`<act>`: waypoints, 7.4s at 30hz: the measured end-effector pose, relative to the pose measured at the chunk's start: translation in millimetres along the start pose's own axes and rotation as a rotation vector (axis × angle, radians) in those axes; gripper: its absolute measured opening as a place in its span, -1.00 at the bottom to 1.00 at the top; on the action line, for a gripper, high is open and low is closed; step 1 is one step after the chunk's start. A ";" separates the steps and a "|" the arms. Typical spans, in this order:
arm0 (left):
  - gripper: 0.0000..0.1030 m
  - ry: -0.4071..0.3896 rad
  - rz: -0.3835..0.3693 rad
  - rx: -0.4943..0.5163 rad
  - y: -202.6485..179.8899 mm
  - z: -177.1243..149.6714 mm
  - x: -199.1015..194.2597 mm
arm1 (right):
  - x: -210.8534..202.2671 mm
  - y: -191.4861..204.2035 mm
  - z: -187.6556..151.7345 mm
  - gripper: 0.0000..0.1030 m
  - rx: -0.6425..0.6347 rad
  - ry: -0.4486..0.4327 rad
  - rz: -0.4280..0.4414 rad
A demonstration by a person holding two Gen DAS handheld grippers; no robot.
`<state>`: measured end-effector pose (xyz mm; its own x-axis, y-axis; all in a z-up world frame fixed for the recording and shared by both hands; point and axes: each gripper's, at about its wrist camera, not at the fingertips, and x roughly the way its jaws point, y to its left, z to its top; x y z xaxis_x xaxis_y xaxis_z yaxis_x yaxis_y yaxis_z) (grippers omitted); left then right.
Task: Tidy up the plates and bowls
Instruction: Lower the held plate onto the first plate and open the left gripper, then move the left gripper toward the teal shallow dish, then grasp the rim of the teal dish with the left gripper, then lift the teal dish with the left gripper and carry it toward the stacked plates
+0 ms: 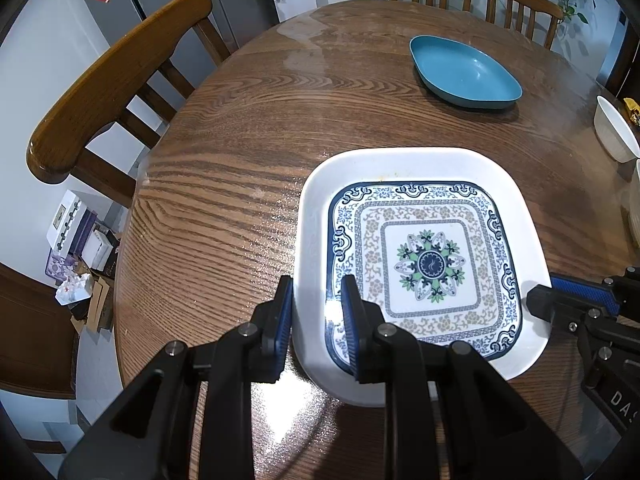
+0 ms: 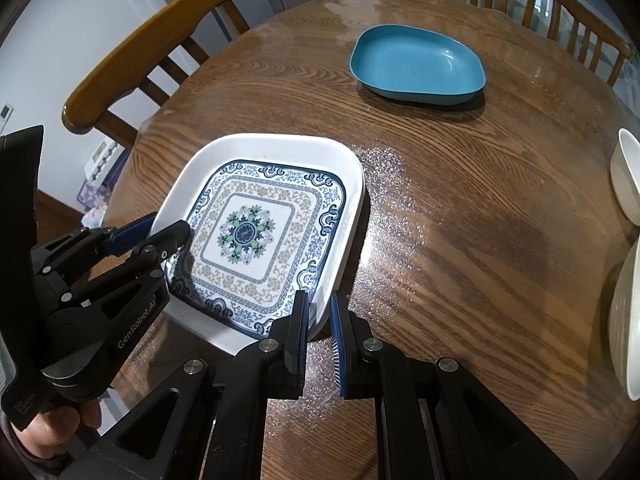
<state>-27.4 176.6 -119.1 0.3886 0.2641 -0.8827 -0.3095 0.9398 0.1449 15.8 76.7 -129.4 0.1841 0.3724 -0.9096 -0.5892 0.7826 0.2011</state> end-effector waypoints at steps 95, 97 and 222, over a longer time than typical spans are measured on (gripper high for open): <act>0.98 -0.501 -0.030 0.152 -69.8 135.0 -198.5 | -259.4 -100.2 55.3 0.05 0.117 -0.568 -0.166; 0.98 -0.499 -0.022 0.144 -67.3 146.6 -192.8 | -256.1 -97.4 67.8 0.07 0.109 -0.570 -0.174; -0.48 -0.218 -0.215 0.135 -67.2 53.2 -80.4 | -96.4 -69.8 3.1 -0.71 0.166 -0.301 -0.008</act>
<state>8.3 103.7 -34.1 0.6136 0.0832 -0.7852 -0.0885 0.9954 0.0364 41.5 -12.2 -54.6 0.4269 0.4771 -0.7682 -0.4555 0.8473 0.2730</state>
